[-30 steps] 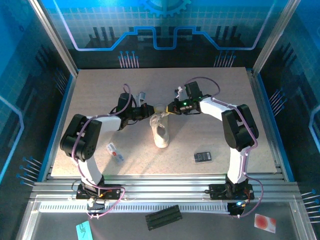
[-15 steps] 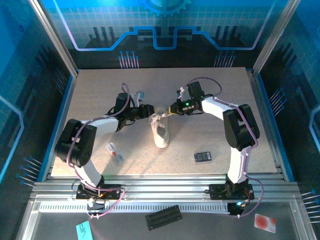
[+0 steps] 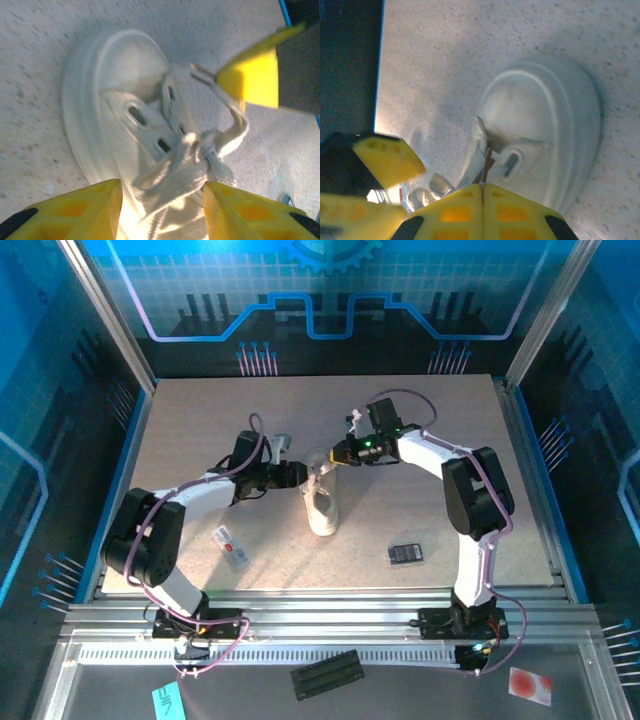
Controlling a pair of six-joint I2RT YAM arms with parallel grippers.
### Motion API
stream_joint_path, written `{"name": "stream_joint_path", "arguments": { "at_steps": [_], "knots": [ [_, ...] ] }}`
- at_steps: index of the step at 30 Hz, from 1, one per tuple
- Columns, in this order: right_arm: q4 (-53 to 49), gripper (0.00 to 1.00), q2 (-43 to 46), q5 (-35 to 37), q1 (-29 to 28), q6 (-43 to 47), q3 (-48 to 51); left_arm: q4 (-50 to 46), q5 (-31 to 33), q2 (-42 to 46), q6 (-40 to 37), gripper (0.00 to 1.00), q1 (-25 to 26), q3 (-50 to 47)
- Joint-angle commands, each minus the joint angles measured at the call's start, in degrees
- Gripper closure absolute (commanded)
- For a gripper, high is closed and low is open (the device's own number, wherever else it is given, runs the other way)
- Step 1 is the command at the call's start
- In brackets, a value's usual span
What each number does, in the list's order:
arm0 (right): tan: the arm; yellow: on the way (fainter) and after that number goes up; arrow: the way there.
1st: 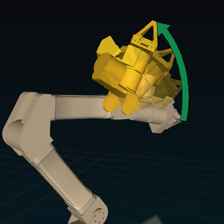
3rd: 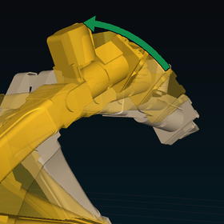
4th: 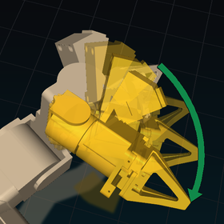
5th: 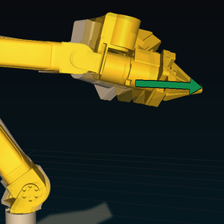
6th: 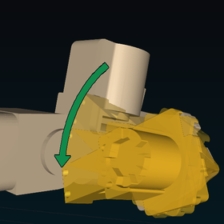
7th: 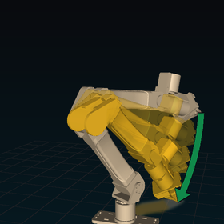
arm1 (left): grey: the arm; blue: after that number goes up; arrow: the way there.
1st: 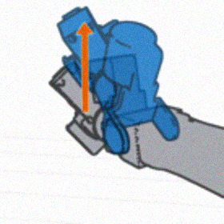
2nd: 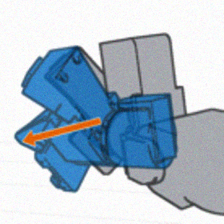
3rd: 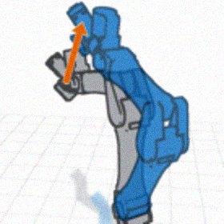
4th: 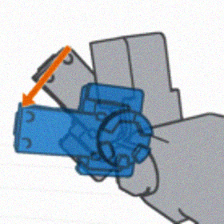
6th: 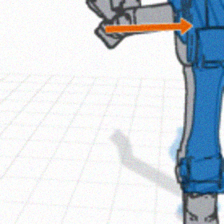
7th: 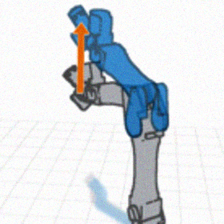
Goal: Tie the shoes
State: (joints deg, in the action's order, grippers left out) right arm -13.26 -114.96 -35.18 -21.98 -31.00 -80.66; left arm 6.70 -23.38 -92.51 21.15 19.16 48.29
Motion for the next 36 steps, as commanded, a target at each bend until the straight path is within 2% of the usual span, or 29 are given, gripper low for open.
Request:
{"name": "stream_joint_path", "arguments": {
  "at_steps": [1,9,12,16,20,22,25,26,30,36],
  "knots": [
    [-3.1,1.0,-2.3,-0.9,-1.2,2.2,-4.0,0.5,-2.8,2.3,3.7,0.54,3.7,-1.3],
    [-6.0,1.0,-4.6,-0.3,-1.7,4.7,-8.2,9.6,-6.8,0.9,11.9,0.55,8.3,2.2],
    [-6.7,1.0,-5.1,-0.2,-1.8,5.5,-9.2,8.3,-7.0,0.0,12.6,0.55,8.7,5.3],
    [-7.6,1.0,-5.5,-0.4,-2.0,6.1,-9.6,1.9,-4.8,0.0,11.4,0.55,8.8,8.0],
    [-7.3,0.89,-5.1,-1.1,-1.6,5.8,-8.9,-1.2,-4.9,-1.2,10.1,0.55,9.4,10.5],
    [-6.9,0.79,-4.8,-2.1,-0.7,5.1,-8.7,-1.7,-4.7,-2.7,9.4,0.55,10.0,11.7],
    [-7.0,0.58,-3.1,-2.0,1.4,4.7,-8.3,-0.9,-5.3,-5.4,9.0,0.55,10.9,13.1],
    [-7.3,0.55,-2.2,-1.8,2.3,4.8,-8.0,-0.7,-5.6,-6.1,8.8,0.55,11.2,13.6],
    [-9.3,0.51,1.8,-0.9,6.0,6.0,-6.3,-0.6,-7.5,-7.4,7.3,0.54,12.3,15.9],
    [-12.1,0.48,9.4,0.5,9.3,8.6,-0.7,-3.7,-11.9,-5.2,1.1,0.48,12.8,19.2]
  ]
}}
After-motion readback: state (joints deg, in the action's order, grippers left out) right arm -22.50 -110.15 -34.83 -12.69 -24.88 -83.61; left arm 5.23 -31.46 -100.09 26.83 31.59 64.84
